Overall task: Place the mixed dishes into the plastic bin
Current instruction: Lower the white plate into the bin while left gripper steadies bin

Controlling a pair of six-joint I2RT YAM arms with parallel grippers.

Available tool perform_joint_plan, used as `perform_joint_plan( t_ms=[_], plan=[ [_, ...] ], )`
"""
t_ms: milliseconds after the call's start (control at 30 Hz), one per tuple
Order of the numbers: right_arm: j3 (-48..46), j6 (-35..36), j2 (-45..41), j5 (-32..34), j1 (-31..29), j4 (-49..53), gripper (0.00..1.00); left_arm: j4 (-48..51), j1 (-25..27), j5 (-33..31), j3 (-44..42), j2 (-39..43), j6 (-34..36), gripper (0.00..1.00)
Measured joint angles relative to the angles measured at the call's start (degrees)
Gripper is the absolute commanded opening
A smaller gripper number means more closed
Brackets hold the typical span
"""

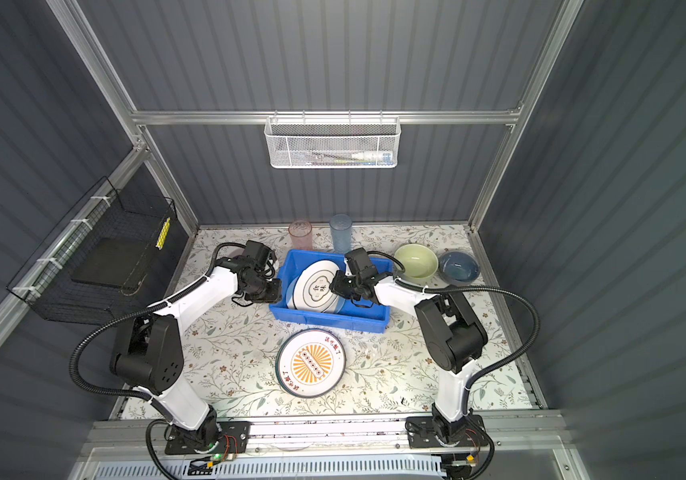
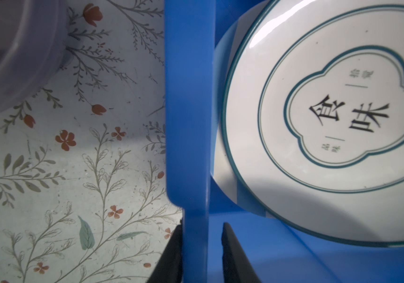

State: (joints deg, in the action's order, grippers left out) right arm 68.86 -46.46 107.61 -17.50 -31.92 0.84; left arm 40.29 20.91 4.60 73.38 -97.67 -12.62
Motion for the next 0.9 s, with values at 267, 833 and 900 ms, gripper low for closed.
perform_joint_plan(
  t_ms=[267,833,900],
  plan=[
    [0.02,-1.16,0.92,-2.27,-0.02,-1.55,0.27,-0.83,-0.02,0.9,-0.81,0.02,-0.04,0.28],
    [2.19,3.06,0.61,5.6,-0.11,8.07,0.46,-0.9,-0.02,1.7,-1.57,0.68,-0.52,0.29],
    [2.56,3.52,0.57,6.51,-0.13,9.18,0.46,-0.87,-0.02,1.73,-1.57,0.79,-0.52,0.29]
  ],
)
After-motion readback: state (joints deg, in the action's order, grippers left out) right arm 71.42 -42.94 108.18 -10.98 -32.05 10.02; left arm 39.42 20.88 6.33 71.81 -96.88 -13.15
